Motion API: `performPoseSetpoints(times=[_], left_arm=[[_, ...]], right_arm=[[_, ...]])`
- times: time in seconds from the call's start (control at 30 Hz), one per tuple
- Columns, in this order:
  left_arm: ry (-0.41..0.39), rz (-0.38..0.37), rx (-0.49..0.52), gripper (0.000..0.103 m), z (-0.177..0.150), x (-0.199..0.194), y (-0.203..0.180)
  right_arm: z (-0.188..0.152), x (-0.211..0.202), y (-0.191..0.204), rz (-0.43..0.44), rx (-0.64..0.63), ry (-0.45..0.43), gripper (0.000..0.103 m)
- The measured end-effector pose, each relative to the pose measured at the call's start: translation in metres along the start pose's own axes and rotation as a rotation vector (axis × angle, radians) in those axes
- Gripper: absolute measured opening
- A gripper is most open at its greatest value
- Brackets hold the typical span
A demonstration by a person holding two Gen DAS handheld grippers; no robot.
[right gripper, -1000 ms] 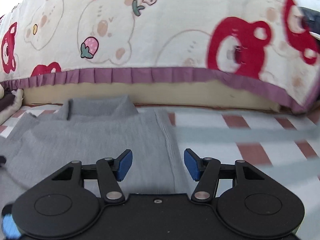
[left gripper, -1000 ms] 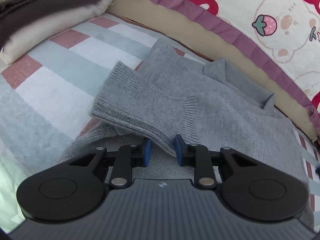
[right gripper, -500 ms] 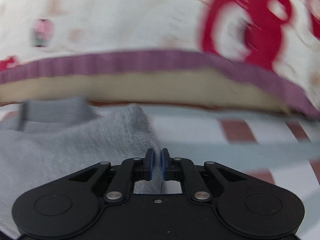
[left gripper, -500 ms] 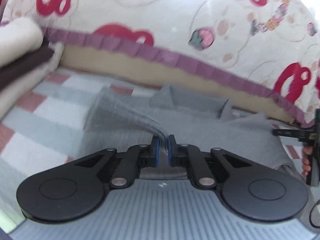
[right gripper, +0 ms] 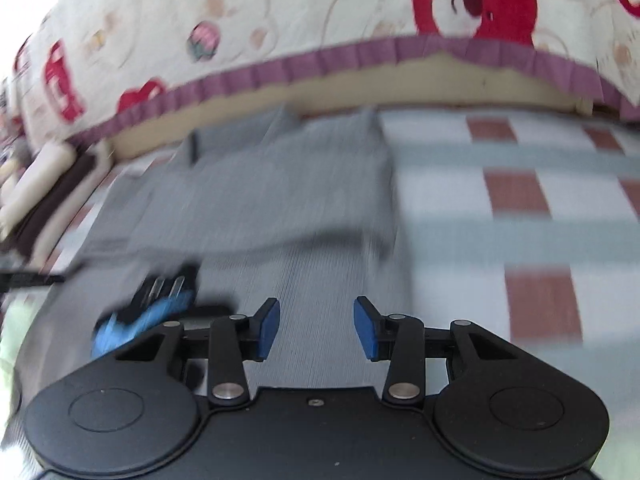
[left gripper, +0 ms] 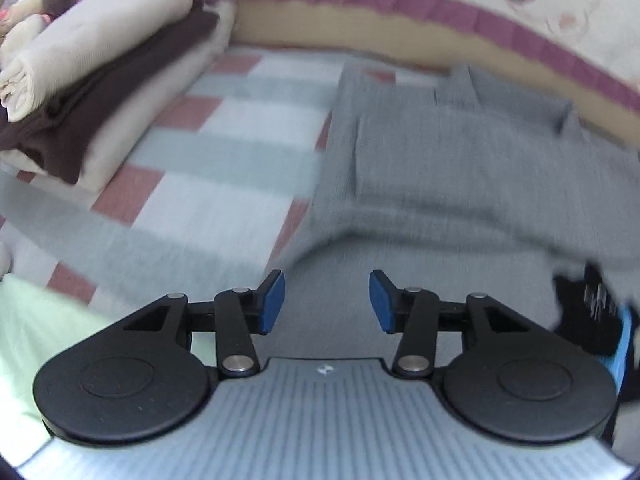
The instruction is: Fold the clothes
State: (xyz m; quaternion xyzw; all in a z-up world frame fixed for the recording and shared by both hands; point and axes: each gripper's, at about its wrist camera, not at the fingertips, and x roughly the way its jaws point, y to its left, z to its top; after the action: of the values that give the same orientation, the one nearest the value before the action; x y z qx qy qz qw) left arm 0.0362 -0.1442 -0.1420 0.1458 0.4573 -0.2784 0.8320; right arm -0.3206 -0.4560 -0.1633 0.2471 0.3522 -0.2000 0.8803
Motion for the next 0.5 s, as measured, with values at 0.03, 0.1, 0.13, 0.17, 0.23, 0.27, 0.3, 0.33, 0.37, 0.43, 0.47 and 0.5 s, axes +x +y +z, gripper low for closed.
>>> performPoseSetpoints(times=[0.03,0.1,0.13,0.17,0.23,0.27,0.3,0.33,0.37,0.43,0.47,0.5], left_arm=[[0.038,-0.003,0.024,0.046,-0.006,-0.004,0.002],[0.114,-0.009,0.073,0.044,-0.018,-0.011,0.007],[0.136,-0.025,0.094,0.044,-0.024,-0.02,0.01],[0.144,-0.054,0.111,0.045,-0.03,-0.033,0.014],[0.153,-0.094,0.134,0.046,-0.044,-0.058,0.022],[0.161,-0.106,0.136,0.046,-0.051,-0.069,0.027],[0.172,-0.113,0.127,0.046,-0.059,-0.076,0.032],[0.179,-0.127,0.114,0.046,-0.067,-0.082,0.038],[0.177,-0.152,0.096,0.046,-0.075,-0.085,0.044],[0.162,-0.234,0.013,0.046,-0.089,-0.088,0.058],[0.161,-0.271,-0.049,0.046,-0.093,-0.087,0.065],[0.157,-0.306,-0.103,0.046,-0.096,-0.086,0.07]], right_arm=[[-0.013,-0.008,0.0,0.003,0.004,0.011,0.046],[-0.034,-0.023,0.0,-0.008,-0.002,0.024,0.046],[-0.045,-0.03,-0.001,-0.014,-0.004,0.031,0.046],[-0.055,-0.037,-0.002,-0.018,-0.002,0.037,0.046],[-0.071,-0.051,-0.006,-0.022,0.021,0.047,0.046],[-0.076,-0.057,-0.008,-0.02,0.031,0.043,0.047],[-0.081,-0.062,-0.011,-0.019,0.041,0.038,0.047],[-0.086,-0.066,-0.014,-0.018,0.05,0.035,0.047],[-0.09,-0.068,-0.016,-0.019,0.057,0.033,0.048],[-0.098,-0.073,-0.021,-0.017,0.074,0.033,0.048],[-0.101,-0.073,-0.023,-0.008,0.088,0.044,0.048],[-0.103,-0.074,-0.025,0.003,0.102,0.051,0.048]])
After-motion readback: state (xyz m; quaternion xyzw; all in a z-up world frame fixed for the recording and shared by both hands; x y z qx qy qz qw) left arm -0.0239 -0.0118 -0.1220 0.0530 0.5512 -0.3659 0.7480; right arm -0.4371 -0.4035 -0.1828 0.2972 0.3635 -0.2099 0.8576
